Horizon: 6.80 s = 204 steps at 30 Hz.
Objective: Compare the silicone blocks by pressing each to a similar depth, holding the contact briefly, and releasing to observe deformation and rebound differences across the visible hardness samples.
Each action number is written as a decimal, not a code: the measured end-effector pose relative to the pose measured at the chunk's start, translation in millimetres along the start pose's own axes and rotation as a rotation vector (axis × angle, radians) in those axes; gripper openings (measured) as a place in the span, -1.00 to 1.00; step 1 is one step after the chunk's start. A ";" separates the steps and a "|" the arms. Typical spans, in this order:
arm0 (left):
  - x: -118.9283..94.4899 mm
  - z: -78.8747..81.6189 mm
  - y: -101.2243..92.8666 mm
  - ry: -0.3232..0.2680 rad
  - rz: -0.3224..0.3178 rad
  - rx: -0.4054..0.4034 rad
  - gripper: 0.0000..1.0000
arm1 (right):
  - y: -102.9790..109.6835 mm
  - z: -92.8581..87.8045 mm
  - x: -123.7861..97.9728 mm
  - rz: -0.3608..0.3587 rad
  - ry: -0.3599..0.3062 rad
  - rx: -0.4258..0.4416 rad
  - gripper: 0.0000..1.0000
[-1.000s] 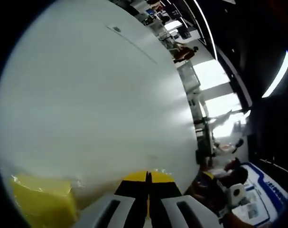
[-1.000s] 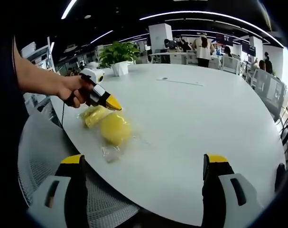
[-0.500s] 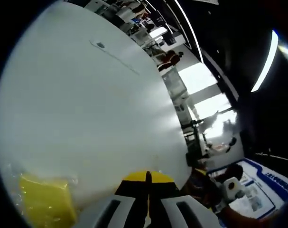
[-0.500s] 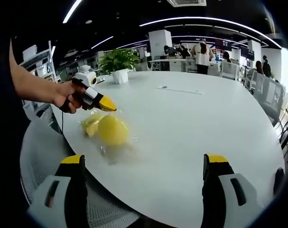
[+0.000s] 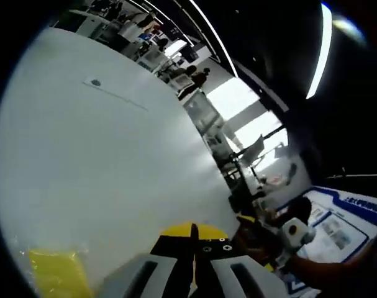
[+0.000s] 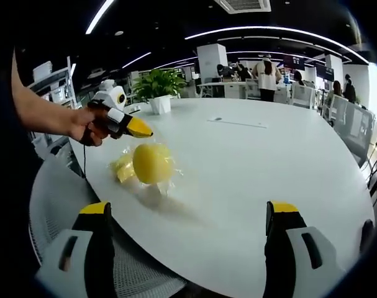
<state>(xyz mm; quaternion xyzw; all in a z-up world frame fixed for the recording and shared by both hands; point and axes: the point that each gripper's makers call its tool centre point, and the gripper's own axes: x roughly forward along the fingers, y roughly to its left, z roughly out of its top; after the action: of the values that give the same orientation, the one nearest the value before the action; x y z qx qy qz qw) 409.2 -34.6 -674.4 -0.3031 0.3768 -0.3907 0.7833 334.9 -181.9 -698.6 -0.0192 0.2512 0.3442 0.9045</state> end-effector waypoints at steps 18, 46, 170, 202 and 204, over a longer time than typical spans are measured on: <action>-19.6 36.0 -56.3 -0.014 -0.080 0.245 -1.00 | 0.1 41.2 -6.8 0.019 -0.071 -0.030 0.93; -79.5 105.3 -181.1 -0.129 -0.256 0.434 -1.00 | 36.2 197.6 -28.1 0.247 -0.331 -0.133 0.93; -122.6 94.7 -218.5 -0.139 -0.265 0.649 -1.00 | 139.7 231.0 -4.8 0.714 -0.184 -0.067 -0.95; -109.6 102.0 -213.8 -0.175 -0.219 0.596 -1.00 | 125.7 230.1 -3.4 0.770 -0.125 -0.054 -0.92; -112.2 101.2 -216.2 -0.181 -0.225 0.588 -1.00 | 127.1 232.6 -3.6 0.757 -0.158 -0.088 -0.87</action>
<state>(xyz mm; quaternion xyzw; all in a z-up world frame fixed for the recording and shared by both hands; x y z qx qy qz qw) 363.9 -32.5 -414.6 -0.1373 0.1410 -0.5384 0.8194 354.8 -38.9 -476.2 0.0628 0.1550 0.6645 0.7284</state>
